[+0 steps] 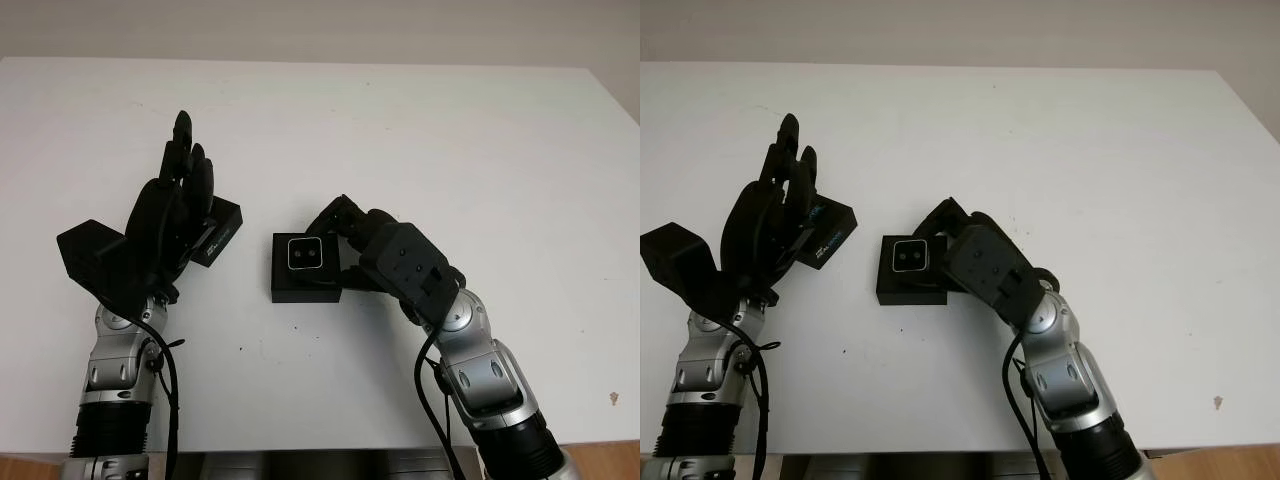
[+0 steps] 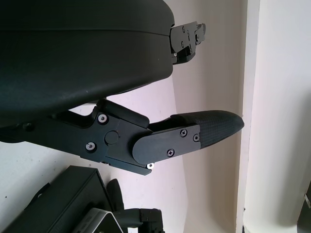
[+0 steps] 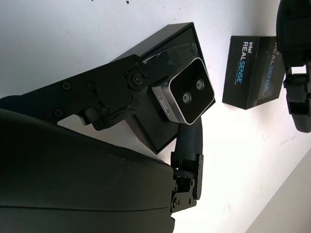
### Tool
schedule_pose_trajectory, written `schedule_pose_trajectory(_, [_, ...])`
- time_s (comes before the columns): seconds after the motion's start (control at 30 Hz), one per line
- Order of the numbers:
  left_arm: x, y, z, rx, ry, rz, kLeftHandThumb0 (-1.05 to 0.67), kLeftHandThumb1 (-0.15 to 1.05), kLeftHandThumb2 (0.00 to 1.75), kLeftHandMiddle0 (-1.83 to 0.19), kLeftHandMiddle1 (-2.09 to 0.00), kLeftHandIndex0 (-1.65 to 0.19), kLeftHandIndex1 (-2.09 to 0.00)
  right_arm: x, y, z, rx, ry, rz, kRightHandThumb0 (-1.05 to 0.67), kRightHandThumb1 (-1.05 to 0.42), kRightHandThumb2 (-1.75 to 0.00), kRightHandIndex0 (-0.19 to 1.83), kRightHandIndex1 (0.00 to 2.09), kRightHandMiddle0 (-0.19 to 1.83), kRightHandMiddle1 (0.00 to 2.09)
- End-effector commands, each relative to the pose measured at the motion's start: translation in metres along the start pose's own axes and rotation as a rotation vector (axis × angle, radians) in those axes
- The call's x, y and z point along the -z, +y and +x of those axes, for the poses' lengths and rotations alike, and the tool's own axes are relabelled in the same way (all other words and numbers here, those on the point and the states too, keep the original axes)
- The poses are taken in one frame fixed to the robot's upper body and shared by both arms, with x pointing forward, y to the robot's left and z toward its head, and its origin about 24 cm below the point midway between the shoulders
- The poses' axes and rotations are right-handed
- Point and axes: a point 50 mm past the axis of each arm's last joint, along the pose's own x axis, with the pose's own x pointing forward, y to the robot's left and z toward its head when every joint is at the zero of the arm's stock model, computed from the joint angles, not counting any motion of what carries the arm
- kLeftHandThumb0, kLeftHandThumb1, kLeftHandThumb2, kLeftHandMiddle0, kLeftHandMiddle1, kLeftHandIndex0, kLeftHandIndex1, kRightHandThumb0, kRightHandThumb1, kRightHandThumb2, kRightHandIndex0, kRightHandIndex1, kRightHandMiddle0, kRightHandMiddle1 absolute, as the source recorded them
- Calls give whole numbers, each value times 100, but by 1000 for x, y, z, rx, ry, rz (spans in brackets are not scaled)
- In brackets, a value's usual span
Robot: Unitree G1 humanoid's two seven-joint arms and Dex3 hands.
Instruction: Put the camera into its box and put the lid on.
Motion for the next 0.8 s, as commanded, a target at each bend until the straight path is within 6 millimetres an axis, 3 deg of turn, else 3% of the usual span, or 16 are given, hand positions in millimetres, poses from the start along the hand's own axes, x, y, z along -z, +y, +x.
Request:
schedule_pose_trajectory(0.0, [0, -1, -3, 2, -5, 12, -76, 105, 63, 19, 0, 19, 0, -1, 2, -2, -11, -13, 20, -40, -105, -10, 18, 5, 10, 209])
schedule_pose_trajectory(0.77, [1, 1, -4, 15, 1, 11, -77, 105, 63, 19, 0, 19, 0, 14, 0, 11, 8, -18, -15, -40, -105, -8, 17, 5, 13, 209])
